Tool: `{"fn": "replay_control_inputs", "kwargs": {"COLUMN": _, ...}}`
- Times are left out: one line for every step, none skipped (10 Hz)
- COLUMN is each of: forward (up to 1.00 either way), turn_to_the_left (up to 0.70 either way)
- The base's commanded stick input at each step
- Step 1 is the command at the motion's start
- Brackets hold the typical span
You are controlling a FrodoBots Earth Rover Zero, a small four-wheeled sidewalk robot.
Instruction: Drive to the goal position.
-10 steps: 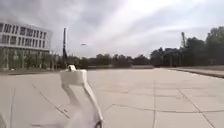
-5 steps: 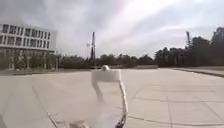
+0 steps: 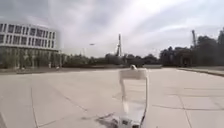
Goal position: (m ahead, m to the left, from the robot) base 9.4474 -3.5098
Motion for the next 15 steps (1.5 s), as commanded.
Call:
{"fn": "replay_control_inputs", "kwargs": {"forward": 0.70, "turn_to_the_left": 0.12}}
{"fn": "replay_control_inputs", "kwargs": {"forward": 0.70, "turn_to_the_left": 0.12}}
{"fn": "replay_control_inputs", "kwargs": {"forward": 0.70, "turn_to_the_left": 0.12}}
{"fn": "replay_control_inputs", "kwargs": {"forward": 0.70, "turn_to_the_left": 0.12}}
{"fn": "replay_control_inputs", "kwargs": {"forward": 0.70, "turn_to_the_left": 0.12}}
{"fn": "replay_control_inputs", "kwargs": {"forward": 0.70, "turn_to_the_left": 0.11}}
{"fn": "replay_control_inputs", "kwargs": {"forward": 0.70, "turn_to_the_left": 0.11}}
{"fn": "replay_control_inputs", "kwargs": {"forward": 0.70, "turn_to_the_left": 0.11}}
{"fn": "replay_control_inputs", "kwargs": {"forward": 0.70, "turn_to_the_left": 0.11}}
{"fn": "replay_control_inputs", "kwargs": {"forward": 0.70, "turn_to_the_left": 0.12}}
{"fn": "replay_control_inputs", "kwargs": {"forward": 0.70, "turn_to_the_left": 0.11}}
{"fn": "replay_control_inputs", "kwargs": {"forward": 0.70, "turn_to_the_left": 0.11}}
{"fn": "replay_control_inputs", "kwargs": {"forward": 0.70, "turn_to_the_left": 0.11}}
{"fn": "replay_control_inputs", "kwargs": {"forward": 0.70, "turn_to_the_left": 0.11}}
{"fn": "replay_control_inputs", "kwargs": {"forward": 0.70, "turn_to_the_left": 0.11}}
